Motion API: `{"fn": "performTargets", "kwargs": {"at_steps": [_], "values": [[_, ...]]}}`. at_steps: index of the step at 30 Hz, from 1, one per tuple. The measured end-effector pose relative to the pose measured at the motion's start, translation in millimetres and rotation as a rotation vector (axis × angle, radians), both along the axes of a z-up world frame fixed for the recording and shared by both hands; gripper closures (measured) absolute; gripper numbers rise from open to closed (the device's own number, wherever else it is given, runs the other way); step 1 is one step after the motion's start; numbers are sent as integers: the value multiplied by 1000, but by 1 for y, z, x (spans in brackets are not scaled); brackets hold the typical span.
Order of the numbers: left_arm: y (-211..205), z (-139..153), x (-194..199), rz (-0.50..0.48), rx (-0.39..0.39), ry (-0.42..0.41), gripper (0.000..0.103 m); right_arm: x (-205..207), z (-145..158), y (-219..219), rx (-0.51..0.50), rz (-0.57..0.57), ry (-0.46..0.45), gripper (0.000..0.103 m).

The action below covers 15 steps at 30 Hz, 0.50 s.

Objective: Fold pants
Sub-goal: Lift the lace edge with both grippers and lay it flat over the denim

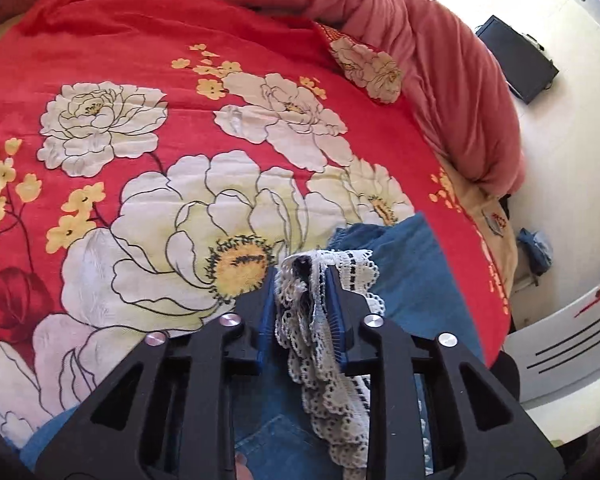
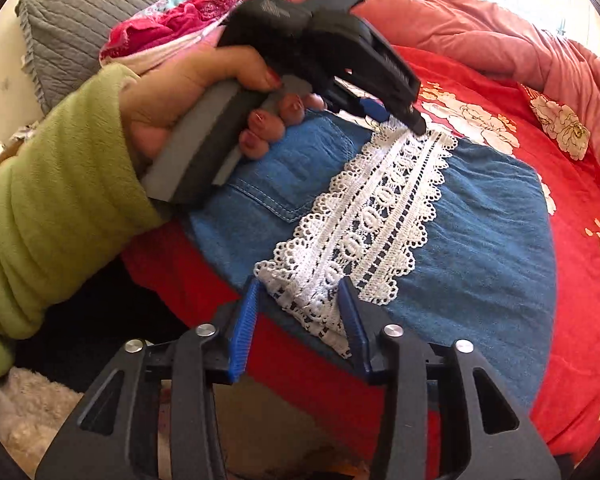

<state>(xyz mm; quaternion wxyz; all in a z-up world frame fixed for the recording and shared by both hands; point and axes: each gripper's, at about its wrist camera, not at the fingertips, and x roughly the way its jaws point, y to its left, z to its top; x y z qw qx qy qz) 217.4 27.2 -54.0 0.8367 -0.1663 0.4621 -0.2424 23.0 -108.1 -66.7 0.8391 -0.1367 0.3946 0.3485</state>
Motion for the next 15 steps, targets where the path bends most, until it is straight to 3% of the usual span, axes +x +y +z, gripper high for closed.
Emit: {"fn": "performTargets", "kwargs": {"at_steps": [6, 15], "values": [[12, 9, -5, 27, 5, -36, 75, 2, 23, -34, 121, -24, 25, 59], [22, 37, -32, 98, 36, -109, 60, 9, 36, -94, 109, -203, -38, 50]]}}
